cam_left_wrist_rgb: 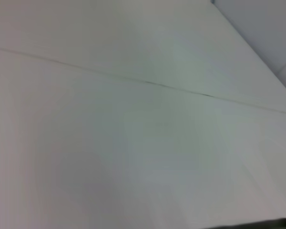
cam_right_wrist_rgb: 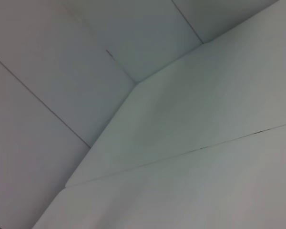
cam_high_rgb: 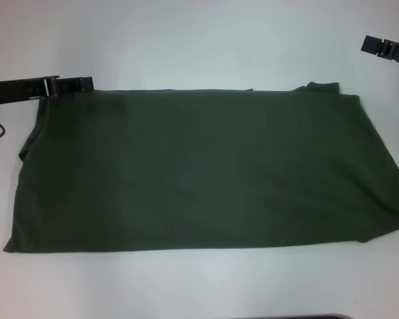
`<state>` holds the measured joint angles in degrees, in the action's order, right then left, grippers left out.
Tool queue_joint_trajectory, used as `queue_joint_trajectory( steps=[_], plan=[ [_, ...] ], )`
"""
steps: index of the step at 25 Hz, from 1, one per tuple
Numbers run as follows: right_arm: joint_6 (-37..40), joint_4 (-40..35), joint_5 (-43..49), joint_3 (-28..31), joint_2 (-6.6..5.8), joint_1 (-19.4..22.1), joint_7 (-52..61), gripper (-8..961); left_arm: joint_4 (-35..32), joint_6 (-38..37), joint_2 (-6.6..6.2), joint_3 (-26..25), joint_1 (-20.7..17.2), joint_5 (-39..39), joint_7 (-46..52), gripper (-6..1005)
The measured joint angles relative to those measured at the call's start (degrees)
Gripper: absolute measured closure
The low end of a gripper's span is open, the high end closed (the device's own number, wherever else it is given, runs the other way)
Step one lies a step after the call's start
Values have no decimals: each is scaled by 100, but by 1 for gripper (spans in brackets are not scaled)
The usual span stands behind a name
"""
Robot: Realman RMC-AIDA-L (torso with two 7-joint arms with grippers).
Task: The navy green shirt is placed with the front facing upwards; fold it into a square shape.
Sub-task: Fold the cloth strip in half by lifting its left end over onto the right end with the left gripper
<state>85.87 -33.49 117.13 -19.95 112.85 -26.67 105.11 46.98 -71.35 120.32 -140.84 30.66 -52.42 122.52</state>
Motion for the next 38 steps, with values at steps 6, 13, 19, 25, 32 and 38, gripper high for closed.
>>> queue_joint_trajectory(
  steps=[6,13,19,25,32,38],
  plan=[
    [0,0,-2,0,3,3,0,28,-59,420,100,16,-10,34,-163,447],
    [0,0,6,0,9,4,0,28,-99,822,182,16,-64,50,-352,446],
    [0,0,8,0,9,4,0,28,-225,1062,211,22,-72,61,-464,446],
    [0,0,8,0,9,0,0,28,-327,1170,211,21,-72,63,-558,446],
    [0,0,20,0,9,-18,0,28,-251,1031,219,-18,-97,-6,-580,446],
    [1,0,16,0,9,6,0,28,141,60,185,-50,-267,-346,-548,446]
  ],
)
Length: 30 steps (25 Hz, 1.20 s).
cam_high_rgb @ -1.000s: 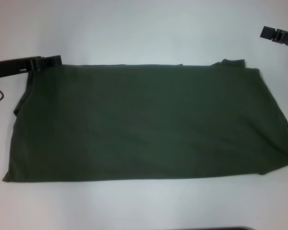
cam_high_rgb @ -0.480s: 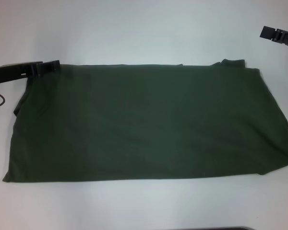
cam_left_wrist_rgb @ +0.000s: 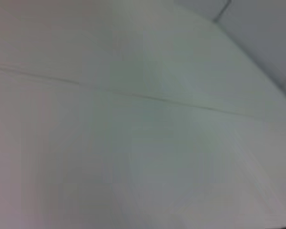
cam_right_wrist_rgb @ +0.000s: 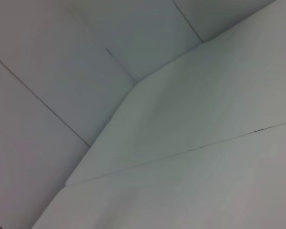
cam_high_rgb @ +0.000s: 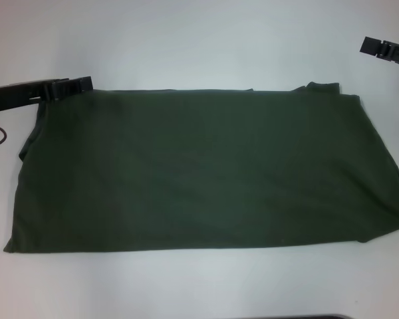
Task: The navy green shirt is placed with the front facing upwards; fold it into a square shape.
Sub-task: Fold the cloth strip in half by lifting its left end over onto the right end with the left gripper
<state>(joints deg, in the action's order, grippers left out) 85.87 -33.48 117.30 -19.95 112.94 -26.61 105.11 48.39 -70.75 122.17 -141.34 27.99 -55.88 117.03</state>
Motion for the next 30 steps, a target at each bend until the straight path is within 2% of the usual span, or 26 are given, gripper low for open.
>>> queue_joint_trajectory(
  steps=[7,15,20,30],
  plan=[
    [-1,0,6,31,0,29,0,28,223,-1248,-259,-8,-285,-65,145,446],
    [0,0,1,11,0,35,0,28,178,-1394,-465,-7,-636,-31,195,446],
    [-7,0,1,2,13,33,0,28,155,-1365,-513,-3,-758,57,198,446],
    [-36,0,8,0,27,33,0,28,96,-1238,-495,30,-752,280,201,446]
  ],
)
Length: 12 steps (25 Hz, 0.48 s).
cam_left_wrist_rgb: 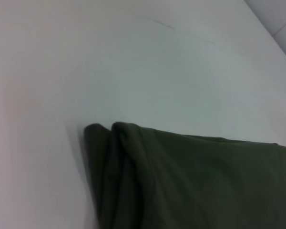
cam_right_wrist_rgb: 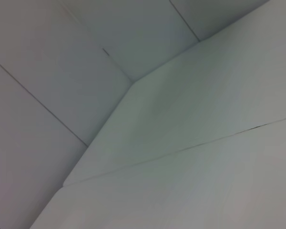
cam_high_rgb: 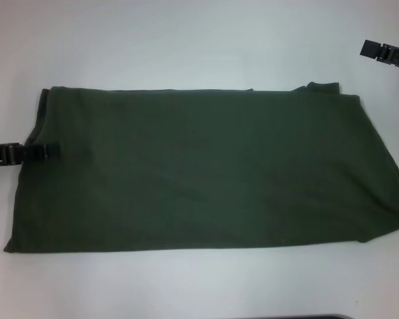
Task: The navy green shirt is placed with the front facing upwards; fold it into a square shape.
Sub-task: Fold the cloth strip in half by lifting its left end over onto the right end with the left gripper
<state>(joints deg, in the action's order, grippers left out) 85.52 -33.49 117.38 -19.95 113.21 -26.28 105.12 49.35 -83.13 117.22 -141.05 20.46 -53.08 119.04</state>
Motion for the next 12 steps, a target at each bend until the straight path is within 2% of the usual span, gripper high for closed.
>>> queue_joint_trajectory(
  steps=[12],
  plan=[
    [-1,0,5,0,8,0,0,28,-59,207,81,-28,116,345,1,446]
  ],
)
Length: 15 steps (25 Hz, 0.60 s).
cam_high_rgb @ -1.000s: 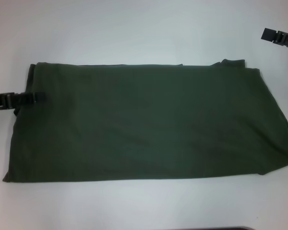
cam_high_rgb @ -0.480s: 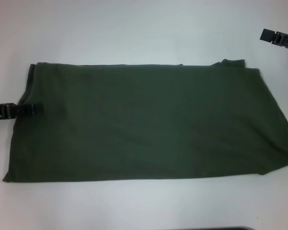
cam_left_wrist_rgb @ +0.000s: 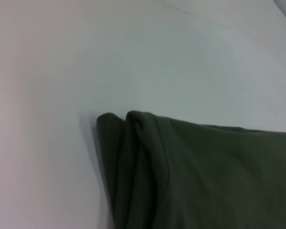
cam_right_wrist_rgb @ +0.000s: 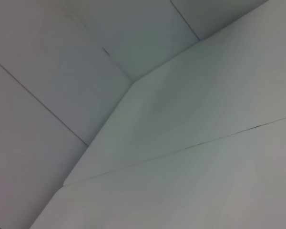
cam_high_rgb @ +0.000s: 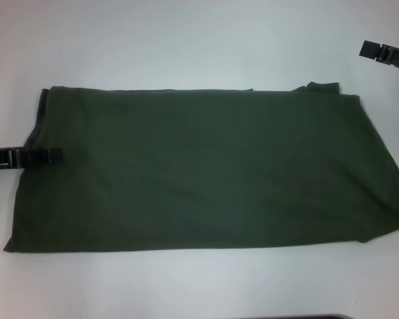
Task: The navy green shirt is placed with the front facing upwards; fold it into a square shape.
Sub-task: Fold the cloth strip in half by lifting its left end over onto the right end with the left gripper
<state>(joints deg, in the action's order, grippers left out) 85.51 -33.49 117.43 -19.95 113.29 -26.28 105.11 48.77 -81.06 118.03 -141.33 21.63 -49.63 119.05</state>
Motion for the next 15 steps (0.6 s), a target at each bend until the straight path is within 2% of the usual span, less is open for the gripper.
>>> queue_joint_trajectory(
  steps=[15],
  plan=[
    [1,0,0,1,-6,0,0,28,221,-80,-62,-208,63,-59,57,446]
  ],
)
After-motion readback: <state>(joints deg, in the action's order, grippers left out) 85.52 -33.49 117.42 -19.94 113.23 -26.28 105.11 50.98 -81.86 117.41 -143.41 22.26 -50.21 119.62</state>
